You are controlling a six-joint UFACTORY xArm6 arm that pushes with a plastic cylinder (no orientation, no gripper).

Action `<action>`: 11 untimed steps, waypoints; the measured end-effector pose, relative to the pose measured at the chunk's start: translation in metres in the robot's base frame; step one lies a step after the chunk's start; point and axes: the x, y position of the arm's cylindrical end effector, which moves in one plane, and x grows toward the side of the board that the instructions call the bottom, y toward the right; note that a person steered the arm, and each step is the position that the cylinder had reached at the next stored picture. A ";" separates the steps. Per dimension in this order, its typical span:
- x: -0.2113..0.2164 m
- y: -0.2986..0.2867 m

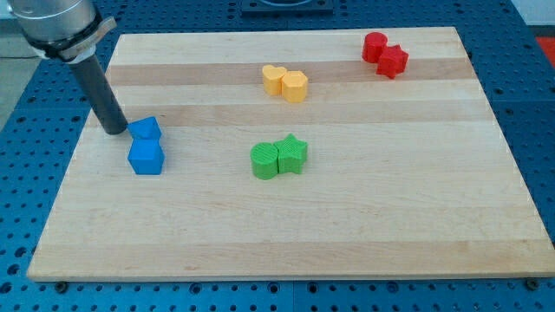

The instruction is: Push blue triangle to the right side of the blue cube

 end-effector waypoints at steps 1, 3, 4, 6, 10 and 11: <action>0.015 0.029; 0.004 0.073; -0.026 0.062; -0.027 0.099; 0.012 0.105; 0.014 0.105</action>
